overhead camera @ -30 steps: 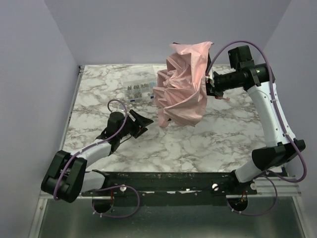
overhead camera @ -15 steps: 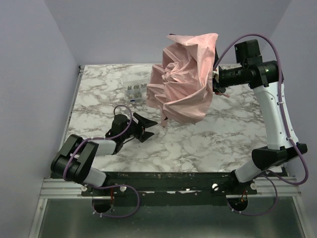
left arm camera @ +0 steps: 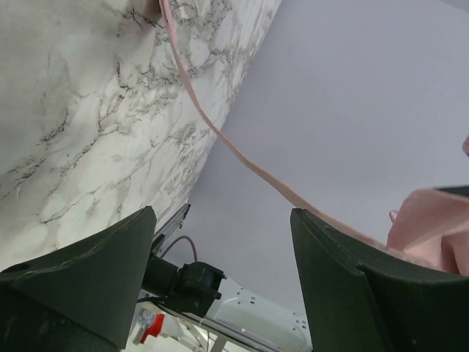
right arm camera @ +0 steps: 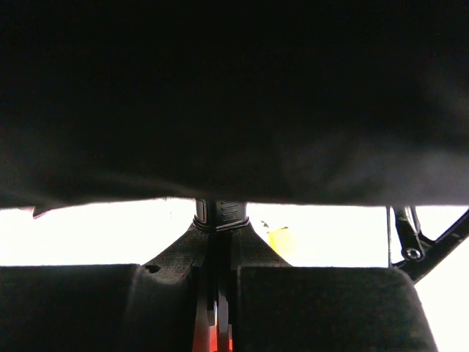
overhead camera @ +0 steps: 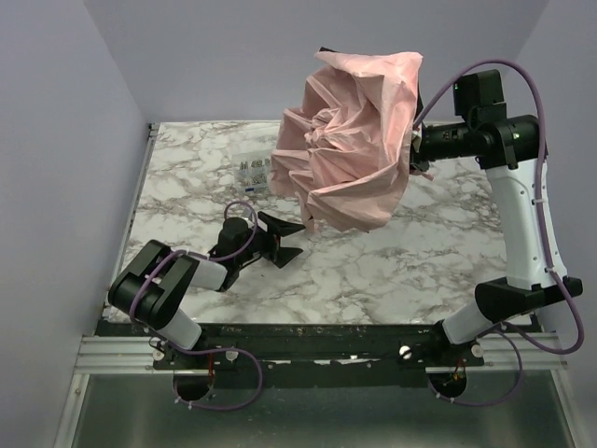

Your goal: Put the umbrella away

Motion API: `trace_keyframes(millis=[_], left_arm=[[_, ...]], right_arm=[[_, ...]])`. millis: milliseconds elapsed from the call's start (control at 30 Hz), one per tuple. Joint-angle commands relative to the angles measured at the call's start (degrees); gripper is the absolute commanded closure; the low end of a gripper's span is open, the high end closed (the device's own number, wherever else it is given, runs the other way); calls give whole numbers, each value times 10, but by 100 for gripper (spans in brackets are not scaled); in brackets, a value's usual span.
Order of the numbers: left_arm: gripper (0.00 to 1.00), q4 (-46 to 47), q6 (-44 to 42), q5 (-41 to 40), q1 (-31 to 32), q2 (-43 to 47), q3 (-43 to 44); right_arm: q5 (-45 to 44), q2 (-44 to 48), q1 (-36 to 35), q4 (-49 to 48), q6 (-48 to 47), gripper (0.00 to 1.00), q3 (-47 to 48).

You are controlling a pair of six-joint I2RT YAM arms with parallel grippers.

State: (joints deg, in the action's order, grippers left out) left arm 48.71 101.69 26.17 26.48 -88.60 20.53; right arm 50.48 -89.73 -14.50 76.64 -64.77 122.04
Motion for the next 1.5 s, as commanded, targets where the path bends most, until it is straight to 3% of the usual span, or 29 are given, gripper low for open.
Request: trace_keyframes(millis=[0, 700, 1100, 1167, 1333, 1400, 1467], left_arm=[[23, 26, 28, -9, 2, -20, 17], [25, 68, 57, 12, 6, -54, 23], [38, 96, 59, 27, 34, -75, 0], [47, 104, 59, 24, 38, -84, 3], [92, 166, 76, 28, 37, -117, 3], [100, 184, 77, 32, 31, -128, 10], [100, 194, 68, 41, 18, -134, 24]], right_arm=[[51, 25, 4, -4, 11, 100, 19], [65, 45, 3, -8, 17, 100, 19], [69, 50, 4, -26, 25, 100, 11], [72, 51, 3, -26, 27, 100, 11], [70, 57, 4, -23, 27, 100, 15], [73, 58, 4, -11, 23, 100, 19], [83, 58, 4, 8, 17, 100, 23]])
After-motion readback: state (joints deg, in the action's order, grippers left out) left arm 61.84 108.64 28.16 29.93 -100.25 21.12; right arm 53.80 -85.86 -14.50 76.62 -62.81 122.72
